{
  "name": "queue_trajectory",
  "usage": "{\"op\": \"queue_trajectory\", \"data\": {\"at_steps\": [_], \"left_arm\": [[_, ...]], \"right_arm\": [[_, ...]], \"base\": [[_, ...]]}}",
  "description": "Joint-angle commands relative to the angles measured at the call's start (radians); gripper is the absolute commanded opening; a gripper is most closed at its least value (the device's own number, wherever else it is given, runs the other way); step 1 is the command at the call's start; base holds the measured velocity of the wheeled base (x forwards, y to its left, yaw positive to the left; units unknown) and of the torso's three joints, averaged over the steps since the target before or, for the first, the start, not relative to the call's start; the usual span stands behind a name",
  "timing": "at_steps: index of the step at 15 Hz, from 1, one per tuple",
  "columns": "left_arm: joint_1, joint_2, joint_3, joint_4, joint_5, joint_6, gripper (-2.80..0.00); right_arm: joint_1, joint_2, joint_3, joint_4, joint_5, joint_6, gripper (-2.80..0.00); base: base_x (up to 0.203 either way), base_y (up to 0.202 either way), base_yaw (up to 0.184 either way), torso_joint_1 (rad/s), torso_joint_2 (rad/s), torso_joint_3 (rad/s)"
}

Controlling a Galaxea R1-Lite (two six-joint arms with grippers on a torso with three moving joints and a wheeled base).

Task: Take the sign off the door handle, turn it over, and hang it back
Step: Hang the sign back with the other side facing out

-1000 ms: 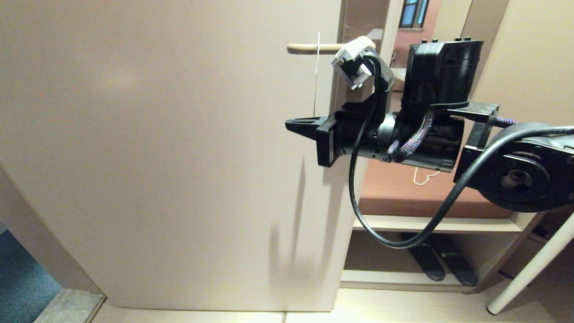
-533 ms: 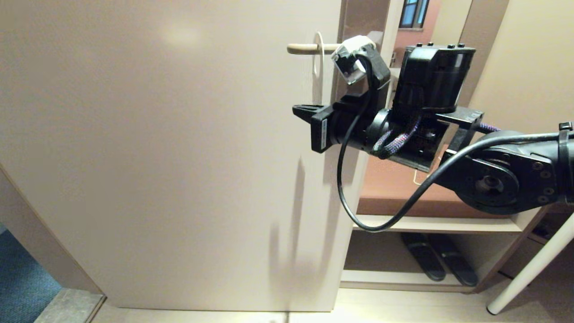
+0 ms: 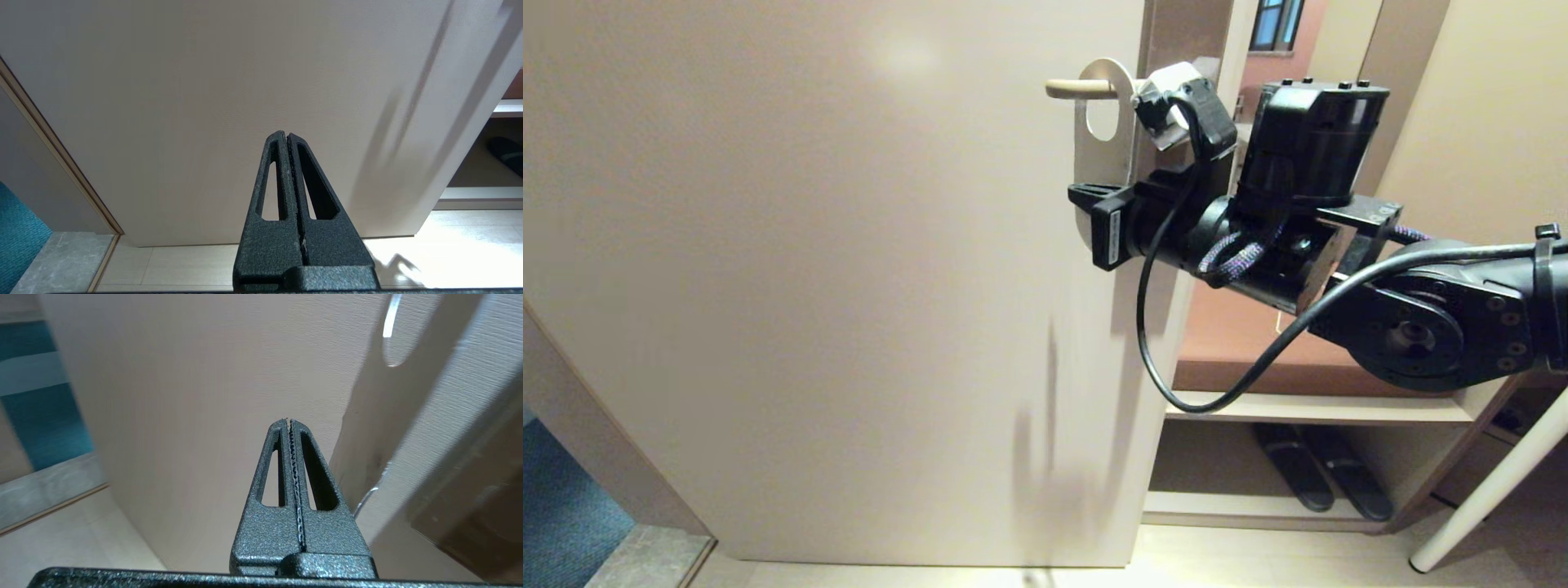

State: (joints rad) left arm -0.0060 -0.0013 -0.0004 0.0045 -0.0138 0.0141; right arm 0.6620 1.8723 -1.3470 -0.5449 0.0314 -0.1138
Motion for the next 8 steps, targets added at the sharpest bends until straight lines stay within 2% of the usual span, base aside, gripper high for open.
{"op": "queue_trajectory", "data": {"at_steps": [1, 3, 8], "left_arm": [[0.000, 0.001, 0.000, -0.001, 0.000, 0.000, -2.80], [0.000, 0.001, 0.000, 0.000, 0.000, 0.000, -2.80], [0.000, 0.001, 0.000, 0.000, 0.000, 0.000, -2.80]], "right_arm": [[0.000, -0.004, -0.001, -0.003, -0.020, -0.001, -2.80], [-0.003, -0.002, -0.001, -0.004, -0.075, -0.001, -2.80], [-0.014, 0.007, 0.003, -0.058, -0.115, -0.003, -2.80]], "base": [[0.000, 0.000, 0.000, 0.000, 0.00, 0.000], [0.000, 0.000, 0.000, 0.000, 0.00, 0.000], [0.000, 0.000, 0.000, 0.000, 0.00, 0.000]]}}
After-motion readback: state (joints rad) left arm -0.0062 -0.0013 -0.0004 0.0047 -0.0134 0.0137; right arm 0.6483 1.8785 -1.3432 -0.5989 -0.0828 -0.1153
